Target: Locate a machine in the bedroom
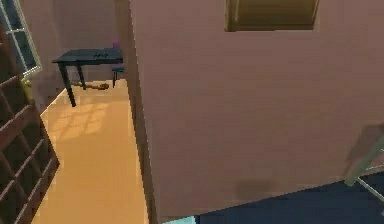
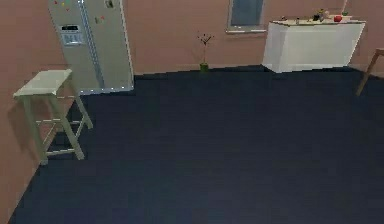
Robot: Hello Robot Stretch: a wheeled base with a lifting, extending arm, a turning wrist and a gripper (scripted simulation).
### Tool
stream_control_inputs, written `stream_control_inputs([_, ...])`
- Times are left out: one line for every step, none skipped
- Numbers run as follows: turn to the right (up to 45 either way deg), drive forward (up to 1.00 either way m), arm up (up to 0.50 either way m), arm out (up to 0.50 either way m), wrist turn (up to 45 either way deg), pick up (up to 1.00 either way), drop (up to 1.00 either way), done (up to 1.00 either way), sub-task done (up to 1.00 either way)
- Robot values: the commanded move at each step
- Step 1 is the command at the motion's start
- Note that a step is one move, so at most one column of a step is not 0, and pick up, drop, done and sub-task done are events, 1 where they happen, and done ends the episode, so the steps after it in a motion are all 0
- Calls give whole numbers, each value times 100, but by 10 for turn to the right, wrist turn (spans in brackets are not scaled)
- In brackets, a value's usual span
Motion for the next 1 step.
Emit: stream_control_inputs([0, 5, 0, 0, 0, 0, 0, 0, 0])
